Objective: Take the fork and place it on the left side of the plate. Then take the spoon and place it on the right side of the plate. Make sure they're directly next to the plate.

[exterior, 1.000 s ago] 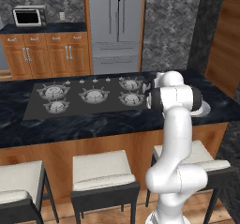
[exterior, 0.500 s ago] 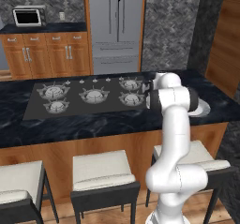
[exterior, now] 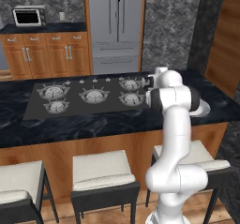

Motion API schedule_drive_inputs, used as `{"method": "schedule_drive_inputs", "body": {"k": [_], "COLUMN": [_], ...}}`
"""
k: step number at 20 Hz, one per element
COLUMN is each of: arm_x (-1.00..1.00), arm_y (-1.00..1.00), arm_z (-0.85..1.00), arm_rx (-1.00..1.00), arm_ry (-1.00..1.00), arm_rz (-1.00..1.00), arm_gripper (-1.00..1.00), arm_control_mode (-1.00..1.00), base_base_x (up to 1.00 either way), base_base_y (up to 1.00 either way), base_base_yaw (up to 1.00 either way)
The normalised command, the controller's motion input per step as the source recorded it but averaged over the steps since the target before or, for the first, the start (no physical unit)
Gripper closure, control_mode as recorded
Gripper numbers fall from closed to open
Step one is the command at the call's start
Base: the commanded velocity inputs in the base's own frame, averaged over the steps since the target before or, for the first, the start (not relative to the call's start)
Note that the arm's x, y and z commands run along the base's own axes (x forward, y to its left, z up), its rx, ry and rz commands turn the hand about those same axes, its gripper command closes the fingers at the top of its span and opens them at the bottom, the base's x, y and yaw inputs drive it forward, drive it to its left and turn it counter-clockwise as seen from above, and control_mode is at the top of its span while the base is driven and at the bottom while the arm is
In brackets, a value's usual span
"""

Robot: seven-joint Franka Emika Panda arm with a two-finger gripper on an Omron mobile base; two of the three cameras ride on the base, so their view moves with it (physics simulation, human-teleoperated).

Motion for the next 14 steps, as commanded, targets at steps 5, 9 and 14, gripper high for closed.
{"method": "schedule_drive_inputs", "body": {"k": [5,9,14], "arm_x": [-0.54,-0.72,-0.97], "arm_y": [0.28,0.39,0.56], "arm_z": [0.57,0.54,0.33], "arm_rx": [-0.03,-0.04,-0.02], "arm_ry": [-0.11,-0.13,-0.09], "arm_rz": [0.01,0.02,0.02], "arm_gripper": [-1.00,-1.00,-1.00], "arm_control_mode": [-1.00,-1.00,-1.00], "base_base_x": [0.00,0.00,0.00], "base_base_y": [0.00,0.00,0.00], "base_base_yaw": [0.00,0.00,0.00]}}
